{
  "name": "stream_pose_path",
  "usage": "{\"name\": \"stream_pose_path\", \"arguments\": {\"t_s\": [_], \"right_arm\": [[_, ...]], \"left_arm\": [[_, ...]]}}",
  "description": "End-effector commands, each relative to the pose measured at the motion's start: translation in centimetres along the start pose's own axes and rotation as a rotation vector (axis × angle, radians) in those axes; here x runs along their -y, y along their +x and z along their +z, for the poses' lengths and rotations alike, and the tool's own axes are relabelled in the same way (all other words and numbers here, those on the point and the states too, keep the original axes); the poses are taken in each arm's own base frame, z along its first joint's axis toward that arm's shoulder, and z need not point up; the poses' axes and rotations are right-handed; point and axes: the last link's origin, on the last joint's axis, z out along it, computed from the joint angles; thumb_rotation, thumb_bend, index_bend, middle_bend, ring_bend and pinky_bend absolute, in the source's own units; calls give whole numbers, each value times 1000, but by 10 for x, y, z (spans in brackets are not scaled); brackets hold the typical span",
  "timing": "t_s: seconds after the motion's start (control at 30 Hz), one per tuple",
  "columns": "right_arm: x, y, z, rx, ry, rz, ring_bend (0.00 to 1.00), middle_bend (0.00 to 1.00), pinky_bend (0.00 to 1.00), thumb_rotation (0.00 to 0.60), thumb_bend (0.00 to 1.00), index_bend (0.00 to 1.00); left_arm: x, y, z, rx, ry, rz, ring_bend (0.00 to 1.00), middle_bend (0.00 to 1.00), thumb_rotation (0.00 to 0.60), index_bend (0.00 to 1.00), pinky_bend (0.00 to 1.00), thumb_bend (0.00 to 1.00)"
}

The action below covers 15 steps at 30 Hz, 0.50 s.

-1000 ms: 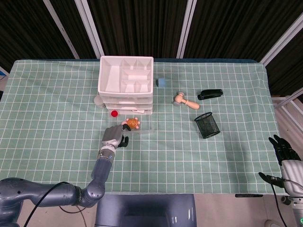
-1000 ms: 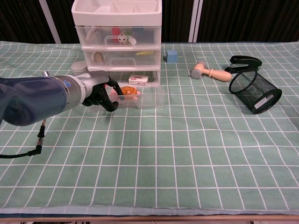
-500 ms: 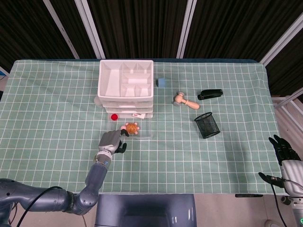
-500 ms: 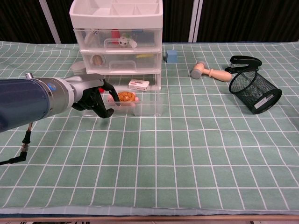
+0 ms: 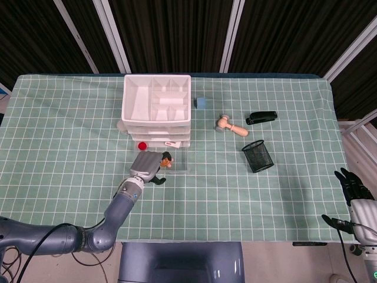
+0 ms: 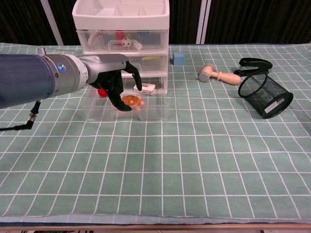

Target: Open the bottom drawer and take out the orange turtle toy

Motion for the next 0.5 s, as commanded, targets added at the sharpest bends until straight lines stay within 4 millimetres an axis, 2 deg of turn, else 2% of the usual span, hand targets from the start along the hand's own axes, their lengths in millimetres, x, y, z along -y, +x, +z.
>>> {"name": "stream_pose_path", "arguments": {"t_s": [0.03, 0.23, 0.5], "right_arm": [[0, 0, 0, 2, 0, 1, 0, 0, 209, 600, 21, 0], [0, 0, 0, 0, -2, -1, 0, 0, 209, 600, 23, 0], [0, -1, 1, 2, -7, 2, 0, 0, 209, 600, 26, 0]], "left_arm": [[9, 23, 18, -1, -120, 270, 1000, 1000, 600, 308, 1000, 192], [15, 40, 39, 18, -200, 464, 1000, 1000, 600, 310, 1000, 175], [19, 47, 52, 61, -241, 577, 1000, 1000, 600, 305, 1000, 161]]}}
